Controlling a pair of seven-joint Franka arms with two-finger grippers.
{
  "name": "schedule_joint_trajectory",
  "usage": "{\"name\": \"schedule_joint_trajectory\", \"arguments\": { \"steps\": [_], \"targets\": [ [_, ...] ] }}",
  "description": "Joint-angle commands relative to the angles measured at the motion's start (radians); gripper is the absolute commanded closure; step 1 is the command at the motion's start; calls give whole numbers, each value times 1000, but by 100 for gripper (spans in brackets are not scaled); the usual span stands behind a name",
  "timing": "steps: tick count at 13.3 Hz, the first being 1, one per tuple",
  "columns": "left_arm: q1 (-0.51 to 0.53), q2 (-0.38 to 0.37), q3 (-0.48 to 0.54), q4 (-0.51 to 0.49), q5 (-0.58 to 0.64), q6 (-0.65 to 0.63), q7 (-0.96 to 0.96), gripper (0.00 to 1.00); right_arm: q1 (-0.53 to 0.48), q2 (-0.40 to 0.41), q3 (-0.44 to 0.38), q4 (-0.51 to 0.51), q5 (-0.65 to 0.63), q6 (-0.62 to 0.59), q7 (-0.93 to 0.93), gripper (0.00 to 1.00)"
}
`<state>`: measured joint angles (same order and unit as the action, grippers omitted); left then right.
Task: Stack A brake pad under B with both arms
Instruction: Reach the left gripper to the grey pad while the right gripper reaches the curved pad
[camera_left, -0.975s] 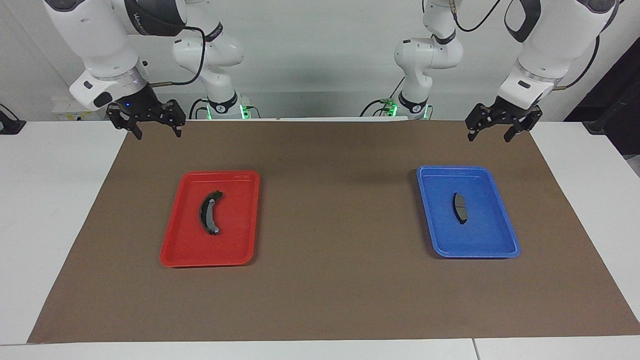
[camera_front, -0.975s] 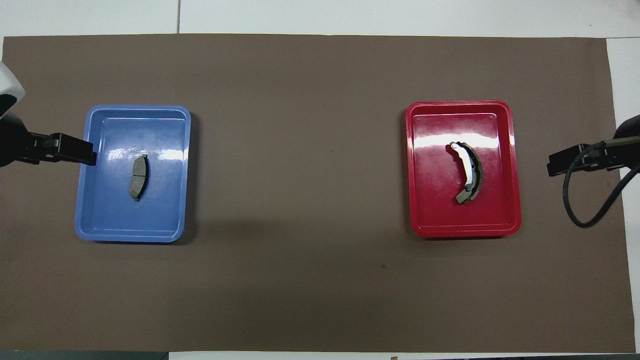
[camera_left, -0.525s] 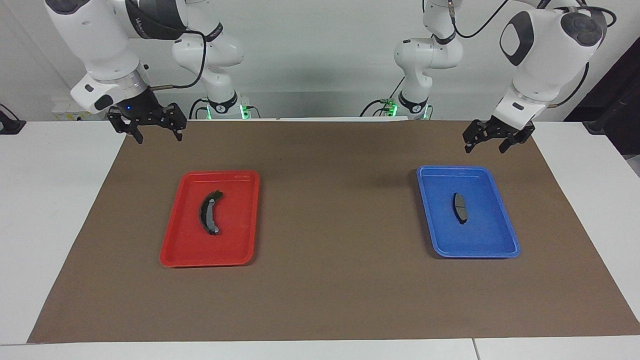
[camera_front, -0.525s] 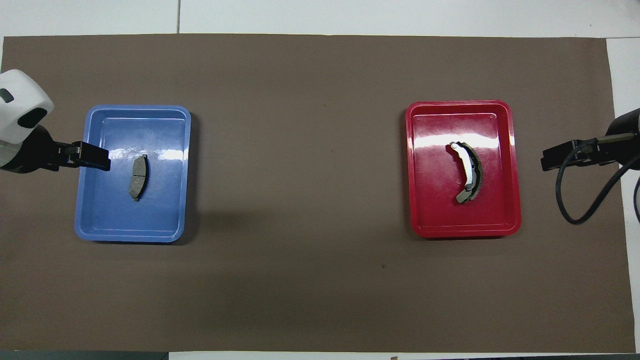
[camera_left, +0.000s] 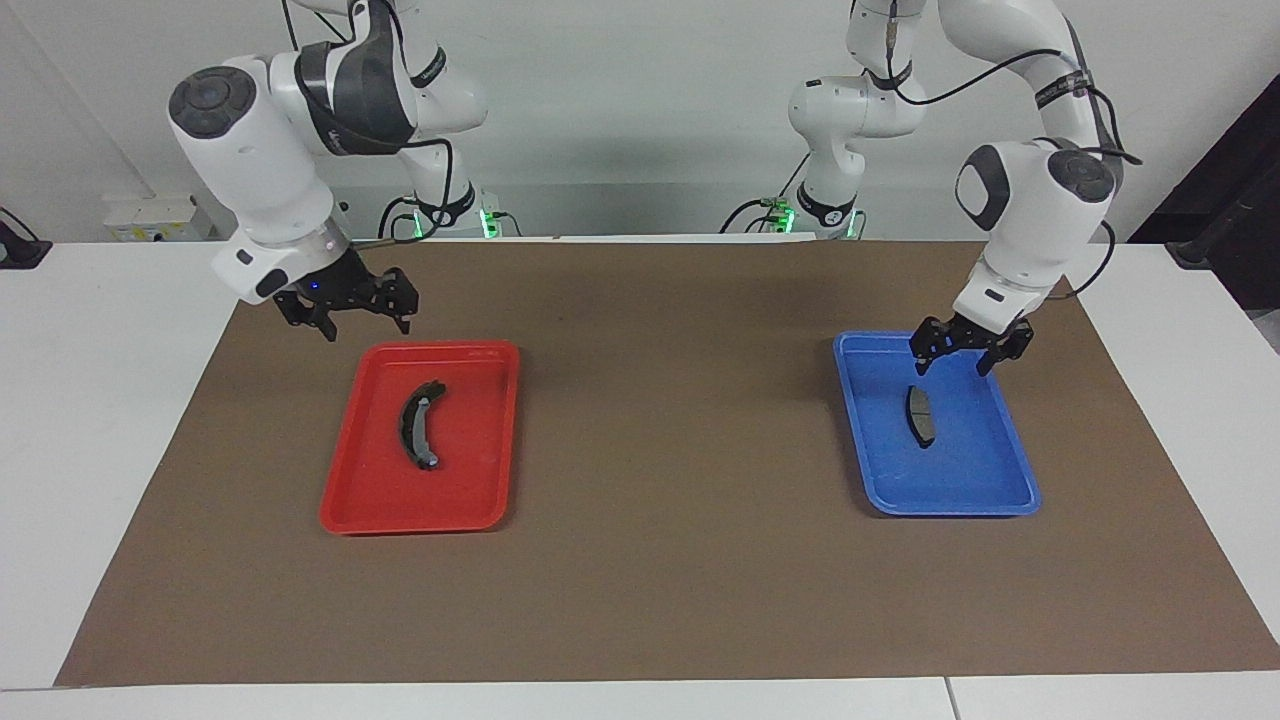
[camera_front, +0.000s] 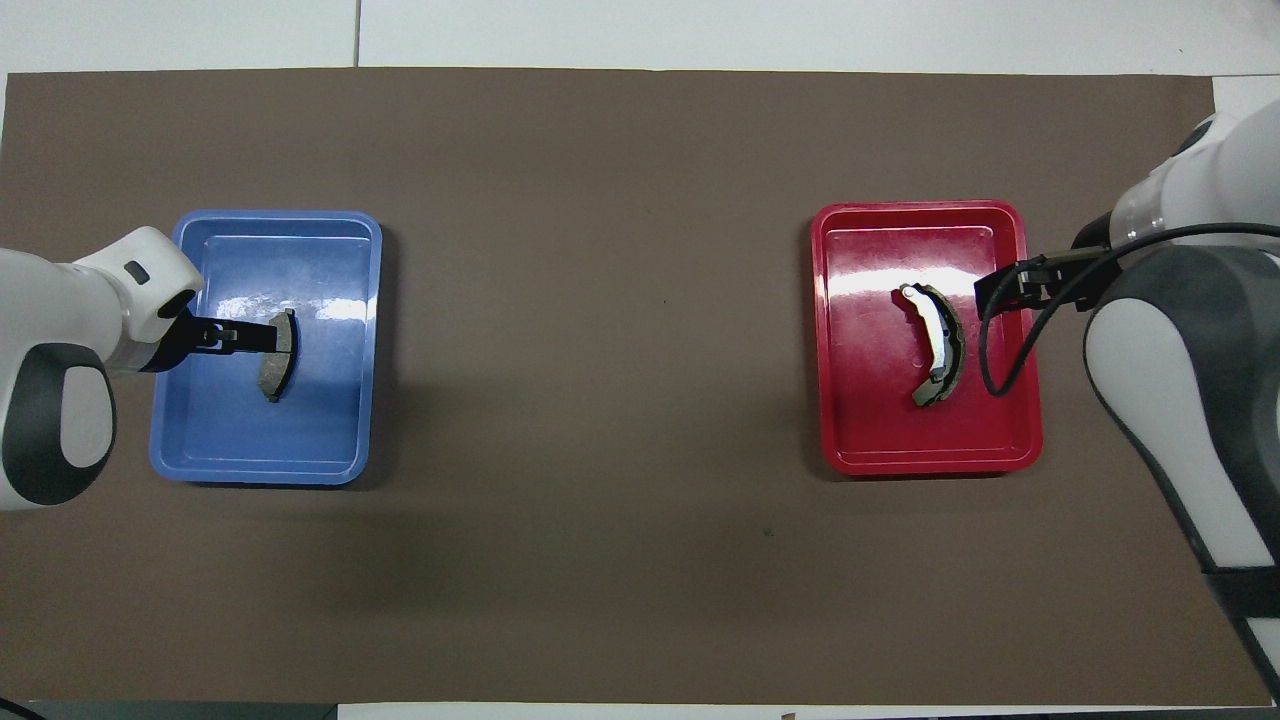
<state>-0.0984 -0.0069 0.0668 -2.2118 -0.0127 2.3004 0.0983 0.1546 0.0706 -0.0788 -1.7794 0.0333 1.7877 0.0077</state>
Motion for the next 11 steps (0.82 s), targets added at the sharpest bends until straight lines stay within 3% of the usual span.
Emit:
{"name": "schedule_joint_trajectory", "arguments": {
  "steps": [1, 5, 9, 10, 11],
  "targets": [
    [6, 31, 1, -74, 0, 137, 17, 2, 3, -5, 2, -107, 14, 117, 17, 1],
    [8, 123, 1, -85, 0, 223, 17, 2, 3, 38, 2, -197, 16, 266, 9, 1],
    [8, 159, 1, -86, 0, 228, 15, 7, 2, 63, 1, -268, 14, 382, -27, 8],
    [8, 159, 2, -86, 0, 225, 15, 11, -4, 75, 1, -278, 14, 407, -55, 10],
    [8, 159, 1, -86, 0, 220, 15, 25, -9, 96, 1, -288, 14, 427, -64, 12]
  ]
}}
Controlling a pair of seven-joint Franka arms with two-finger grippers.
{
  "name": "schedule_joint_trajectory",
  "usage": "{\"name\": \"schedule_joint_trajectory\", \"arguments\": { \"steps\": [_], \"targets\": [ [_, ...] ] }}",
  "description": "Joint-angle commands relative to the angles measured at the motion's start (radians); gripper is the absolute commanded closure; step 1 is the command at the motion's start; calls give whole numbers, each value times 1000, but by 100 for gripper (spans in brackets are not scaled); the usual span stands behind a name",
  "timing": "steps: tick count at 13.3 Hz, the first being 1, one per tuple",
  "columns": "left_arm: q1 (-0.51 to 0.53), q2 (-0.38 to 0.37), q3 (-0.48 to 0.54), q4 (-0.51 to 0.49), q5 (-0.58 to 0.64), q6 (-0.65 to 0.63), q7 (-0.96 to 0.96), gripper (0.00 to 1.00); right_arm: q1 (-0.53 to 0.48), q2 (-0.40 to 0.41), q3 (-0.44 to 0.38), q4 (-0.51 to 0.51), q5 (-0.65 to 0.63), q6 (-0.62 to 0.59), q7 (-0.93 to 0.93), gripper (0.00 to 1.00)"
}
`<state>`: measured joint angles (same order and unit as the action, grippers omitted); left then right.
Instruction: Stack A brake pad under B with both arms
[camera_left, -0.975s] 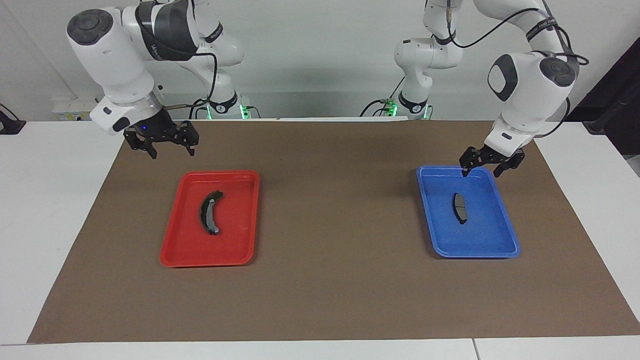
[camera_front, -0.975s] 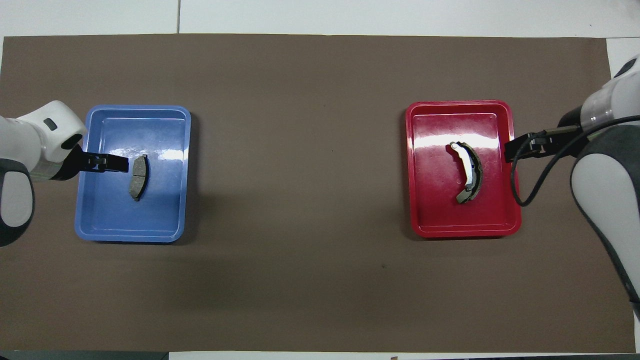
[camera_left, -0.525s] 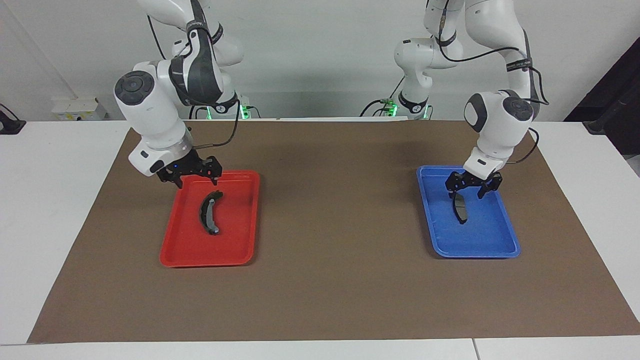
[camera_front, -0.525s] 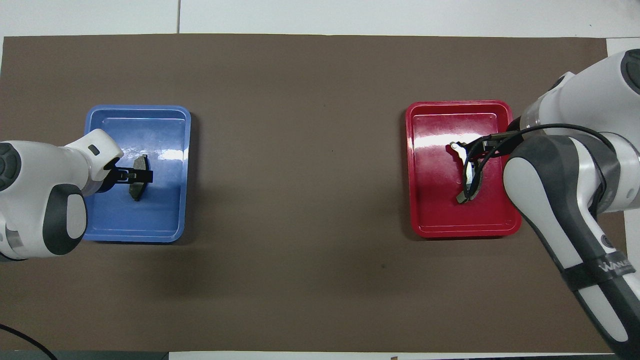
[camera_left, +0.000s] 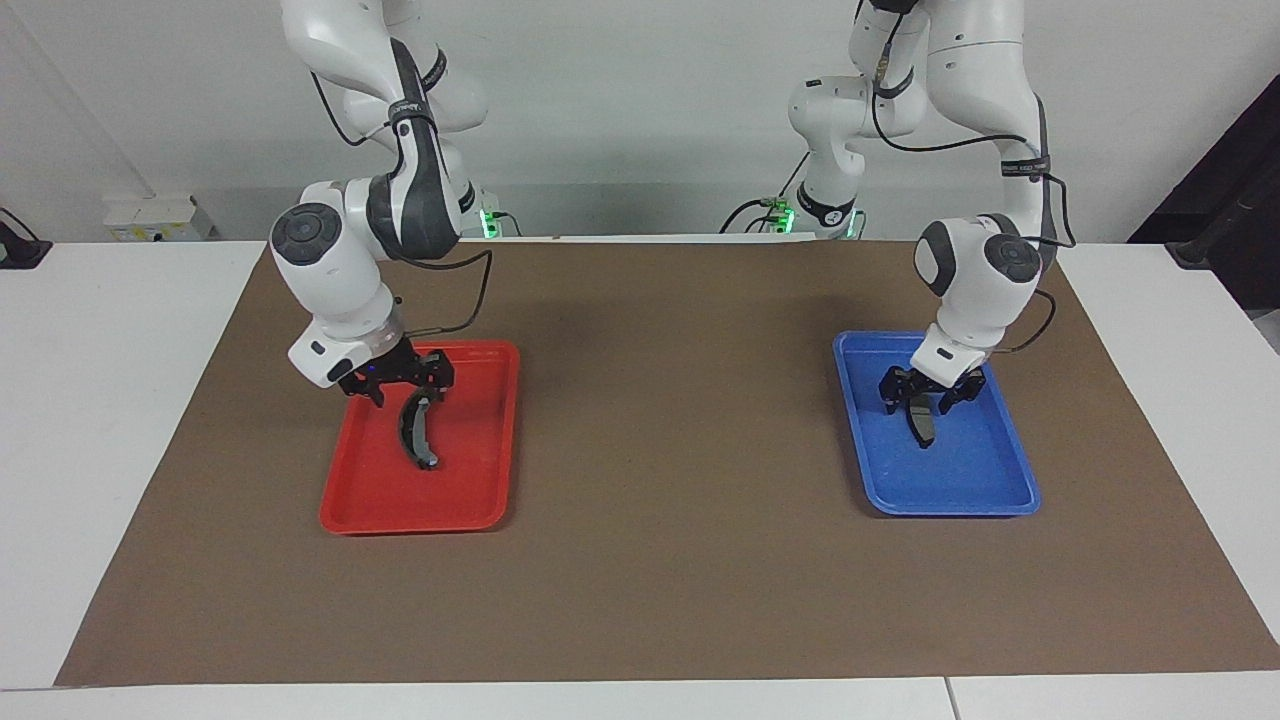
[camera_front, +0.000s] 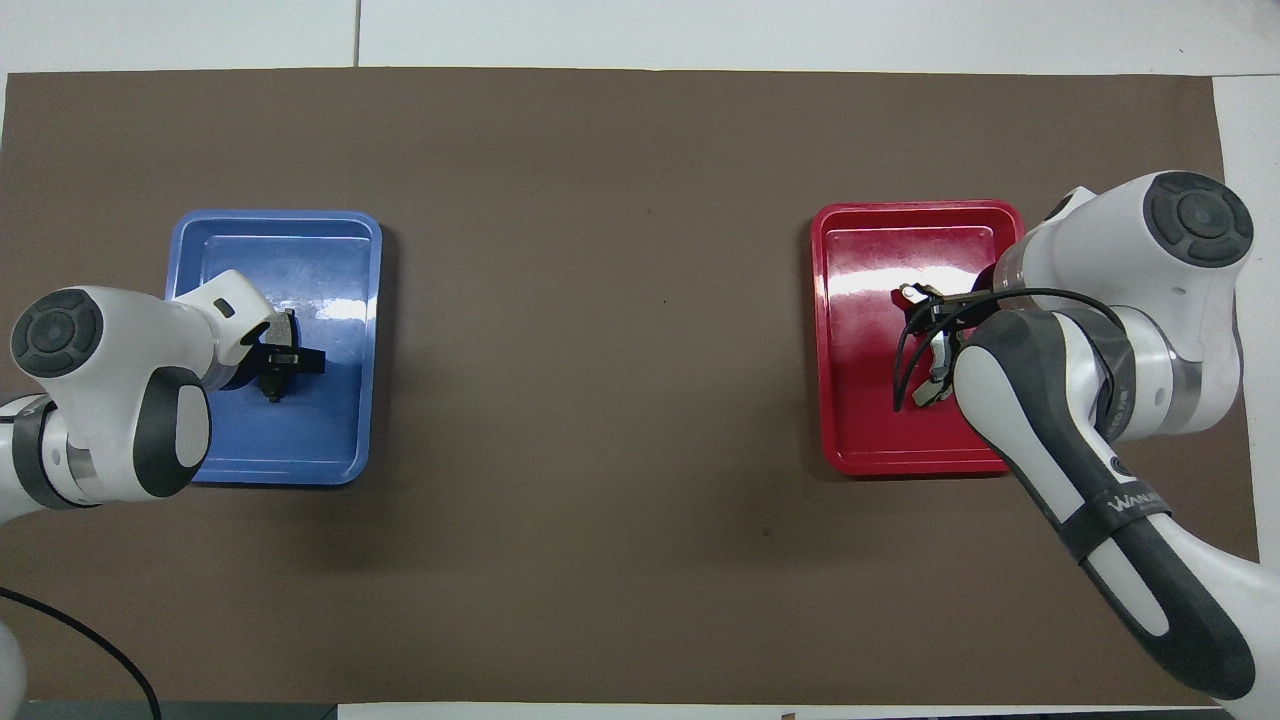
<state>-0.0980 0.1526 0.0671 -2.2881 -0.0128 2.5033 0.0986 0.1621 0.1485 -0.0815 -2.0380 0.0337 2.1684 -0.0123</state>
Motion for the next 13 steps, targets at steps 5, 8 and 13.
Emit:
{"name": "schedule_joint_trajectory", "arguments": {
  "steps": [5, 8, 13],
  "targets": [
    [7, -4, 14, -7, 1, -26, 32, 99, -24, 81, 3, -33, 14, 70, -103, 23],
    [7, -2, 16, 13, 1, -38, 33, 99, -32, 95, 3, -33, 14, 70, -109, 28],
    [4, -13, 13, 264, 1, -303, 20, 99, -32, 95, 3, -54, 12, 102, -162, 39]
  ]
}}
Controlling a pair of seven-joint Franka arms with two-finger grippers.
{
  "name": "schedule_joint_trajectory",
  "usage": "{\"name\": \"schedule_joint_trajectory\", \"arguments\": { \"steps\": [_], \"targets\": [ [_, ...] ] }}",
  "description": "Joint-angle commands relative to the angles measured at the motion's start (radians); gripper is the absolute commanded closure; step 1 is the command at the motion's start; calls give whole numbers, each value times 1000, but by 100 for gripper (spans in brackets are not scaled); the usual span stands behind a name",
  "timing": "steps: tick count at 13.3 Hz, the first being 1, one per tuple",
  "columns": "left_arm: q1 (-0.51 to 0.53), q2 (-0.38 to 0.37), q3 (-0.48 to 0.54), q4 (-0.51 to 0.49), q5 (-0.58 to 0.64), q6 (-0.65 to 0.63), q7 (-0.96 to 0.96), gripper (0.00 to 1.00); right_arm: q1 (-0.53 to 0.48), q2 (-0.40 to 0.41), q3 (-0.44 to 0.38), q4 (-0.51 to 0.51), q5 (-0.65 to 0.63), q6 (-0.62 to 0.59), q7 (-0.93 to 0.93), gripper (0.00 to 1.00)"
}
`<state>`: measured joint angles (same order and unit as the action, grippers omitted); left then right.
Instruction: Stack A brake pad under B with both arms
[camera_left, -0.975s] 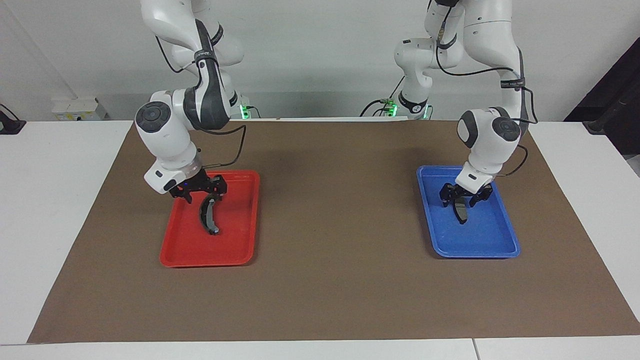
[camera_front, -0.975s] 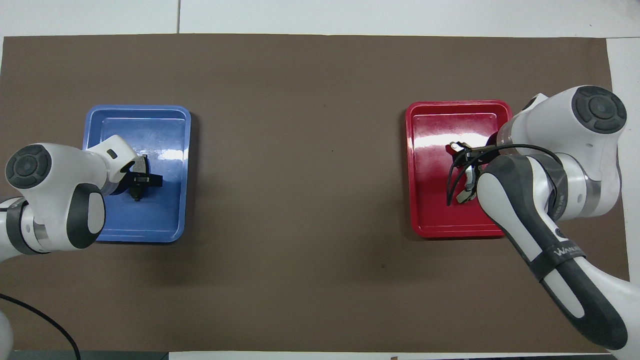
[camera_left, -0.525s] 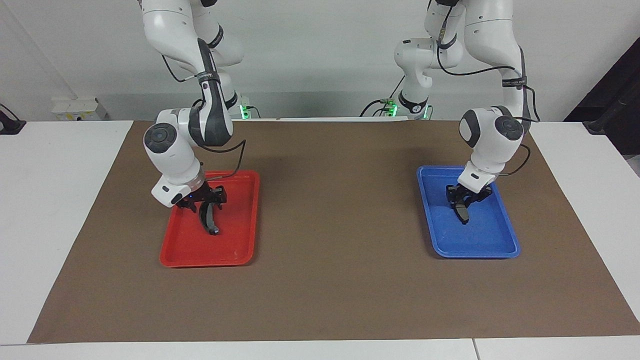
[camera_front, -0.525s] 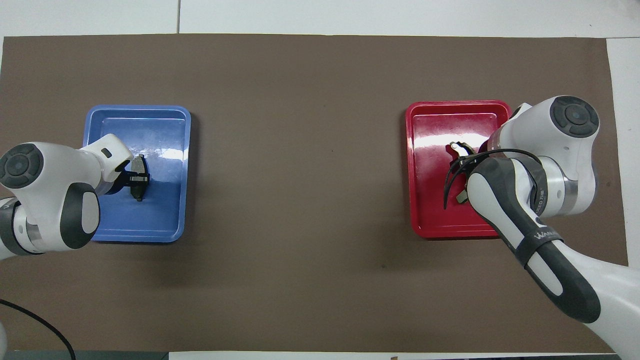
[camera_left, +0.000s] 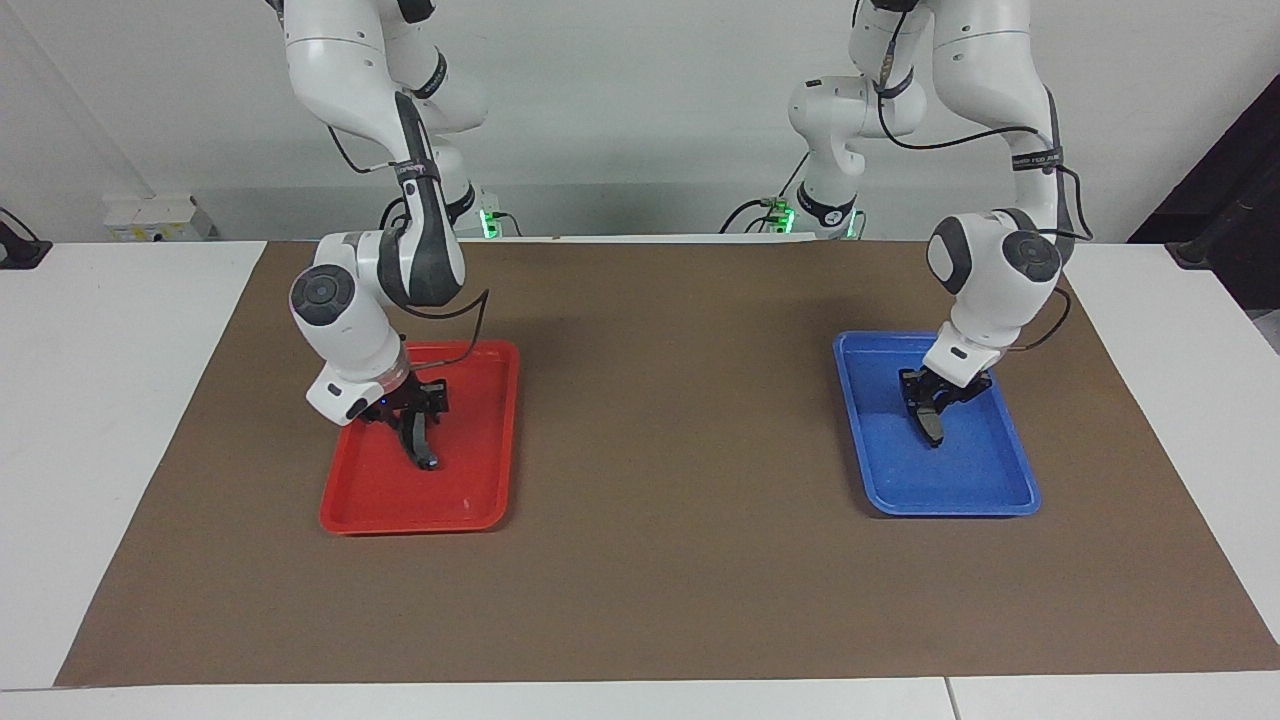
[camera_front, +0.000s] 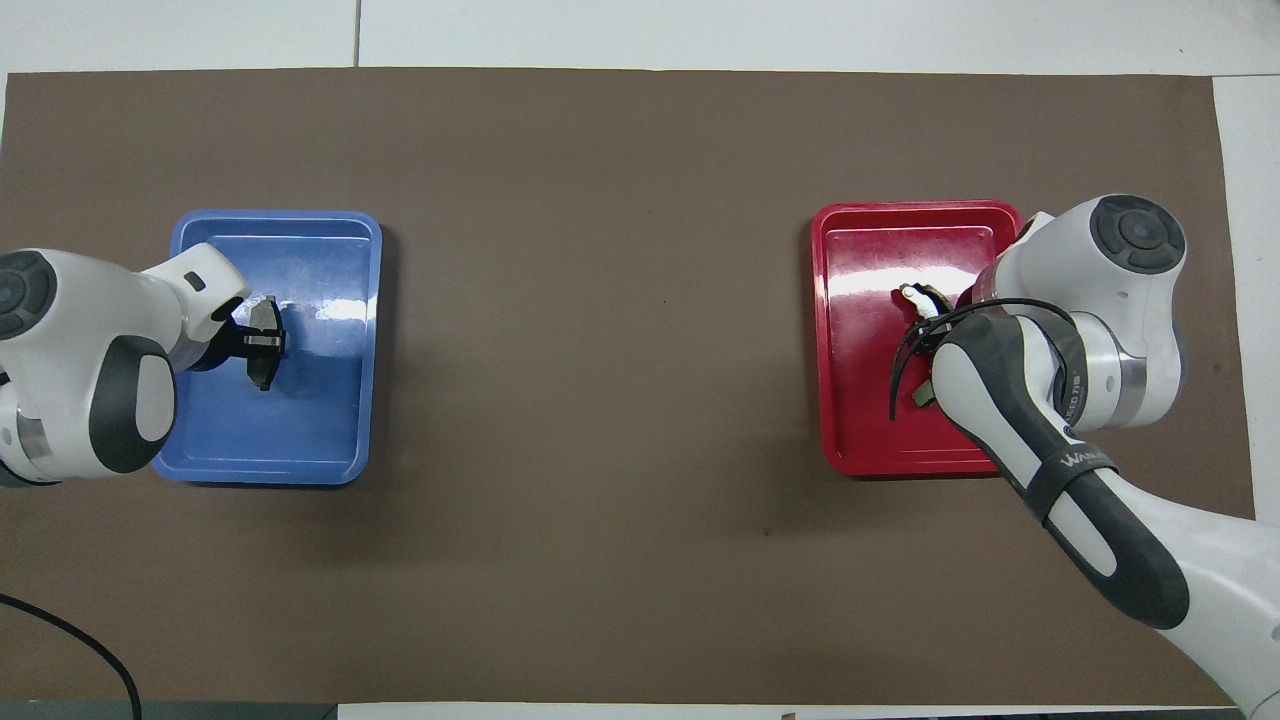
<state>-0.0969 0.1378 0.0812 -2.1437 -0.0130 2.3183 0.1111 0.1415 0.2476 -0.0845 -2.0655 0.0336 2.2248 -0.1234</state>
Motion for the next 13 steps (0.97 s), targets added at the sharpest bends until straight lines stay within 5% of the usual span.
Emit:
{"name": "schedule_joint_trajectory", "arguments": {
  "steps": [1, 6, 10, 13],
  "targets": [
    [2, 3, -7, 187, 1, -192, -1, 99, -13, -7, 6, -42, 12, 58, -65, 39],
    [-12, 6, -205, 366, 2, -366, -346, 99, -13, -7, 5, -47, 11, 61, -70, 48],
    [-14, 3, -436, 367, 31, -366, -627, 99, -14, -7, 5, -39, 9, 50, -68, 97],
    [-12, 8, -587, 381, 106, -355, -824, 99, -11, -8, 5, 13, 6, 9, -67, 100]
  ]
}}
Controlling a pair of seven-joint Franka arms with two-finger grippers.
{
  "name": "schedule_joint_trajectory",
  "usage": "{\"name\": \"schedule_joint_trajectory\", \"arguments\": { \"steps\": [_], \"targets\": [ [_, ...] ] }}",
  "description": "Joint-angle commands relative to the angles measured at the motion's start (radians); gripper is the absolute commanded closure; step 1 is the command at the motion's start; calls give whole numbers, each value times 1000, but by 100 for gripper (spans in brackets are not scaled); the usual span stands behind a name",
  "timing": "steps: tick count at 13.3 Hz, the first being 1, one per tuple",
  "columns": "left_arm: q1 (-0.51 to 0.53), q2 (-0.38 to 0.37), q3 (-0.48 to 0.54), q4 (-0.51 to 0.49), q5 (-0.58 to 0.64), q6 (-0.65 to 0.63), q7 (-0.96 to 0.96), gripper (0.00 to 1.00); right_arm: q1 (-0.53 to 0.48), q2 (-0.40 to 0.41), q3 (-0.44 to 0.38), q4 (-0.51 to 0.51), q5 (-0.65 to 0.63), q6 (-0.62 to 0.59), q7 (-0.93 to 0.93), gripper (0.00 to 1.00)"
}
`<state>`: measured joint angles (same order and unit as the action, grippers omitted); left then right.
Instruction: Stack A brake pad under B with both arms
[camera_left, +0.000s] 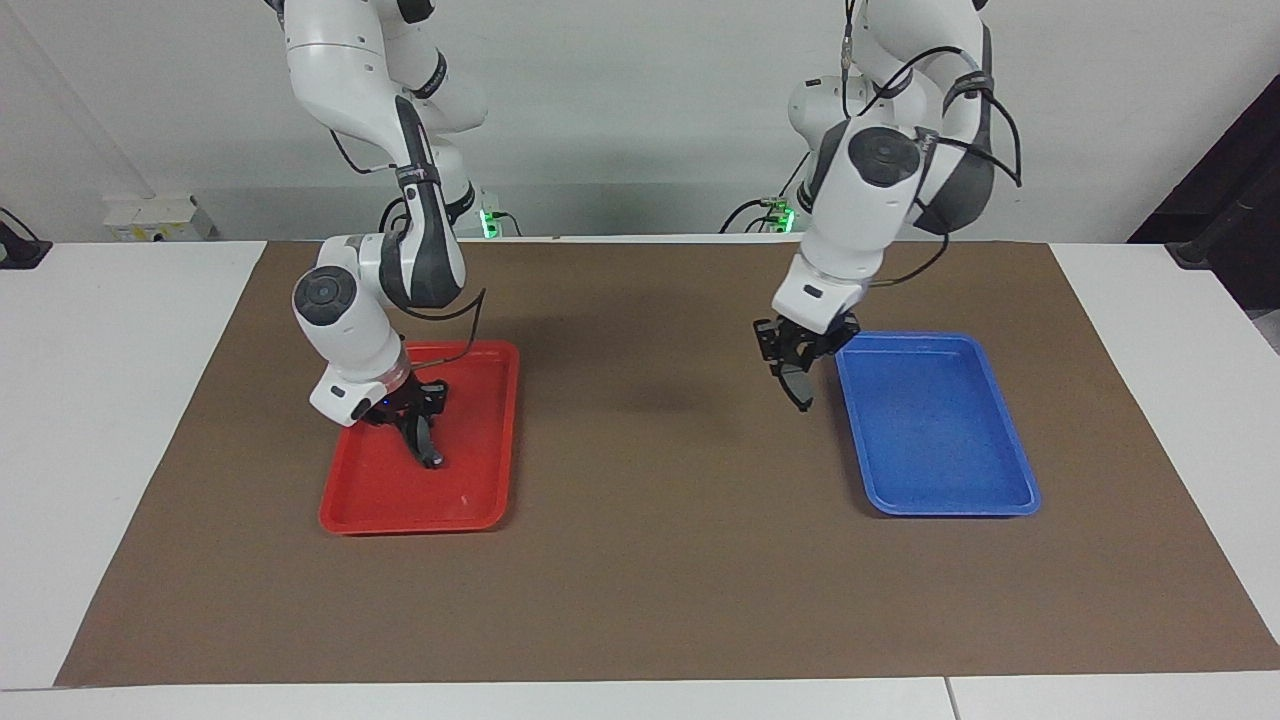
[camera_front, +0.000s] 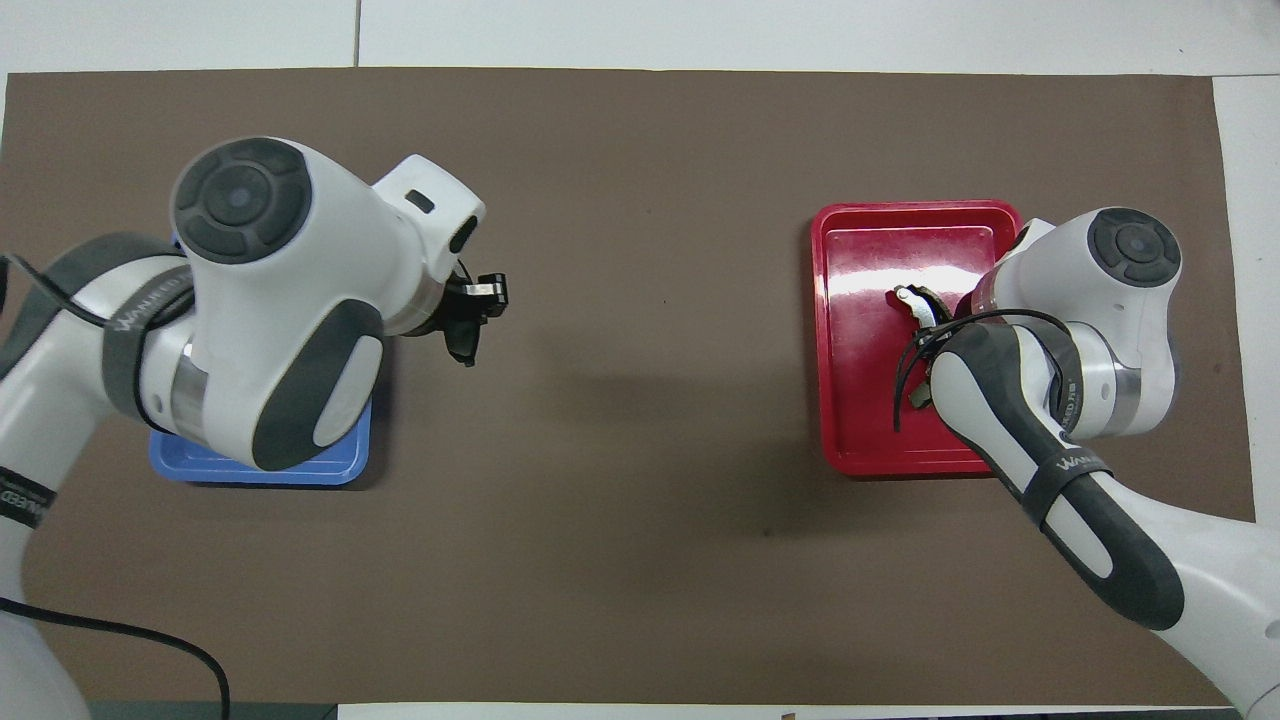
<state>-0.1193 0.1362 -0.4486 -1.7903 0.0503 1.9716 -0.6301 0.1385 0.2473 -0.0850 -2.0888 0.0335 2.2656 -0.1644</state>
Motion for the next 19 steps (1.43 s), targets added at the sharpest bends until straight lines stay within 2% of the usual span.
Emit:
{"name": "schedule_joint_trajectory", "arguments": {
  "steps": [1, 5, 10, 15, 19],
  "targets": [
    [10, 17, -86, 20, 65, 13, -127, 99, -8, -8, 5, 70, 6, -67, -24, 100],
    [-39, 95, -101, -4, 150, 148, -255, 99, -5, -3, 5, 119, 0, -116, -21, 100],
    [-123, 267, -99, 11, 322, 263, -411, 99, -2, -2, 7, 131, 8, -123, -17, 100],
    [-190, 396, -68, 49, 330, 280, -436, 99, -4, -2, 7, 131, 14, -129, 0, 100],
    [-214, 427, -56, 75, 332, 282, -436, 99, 0, -2, 7, 156, 14, -158, 11, 100]
  ]
}}
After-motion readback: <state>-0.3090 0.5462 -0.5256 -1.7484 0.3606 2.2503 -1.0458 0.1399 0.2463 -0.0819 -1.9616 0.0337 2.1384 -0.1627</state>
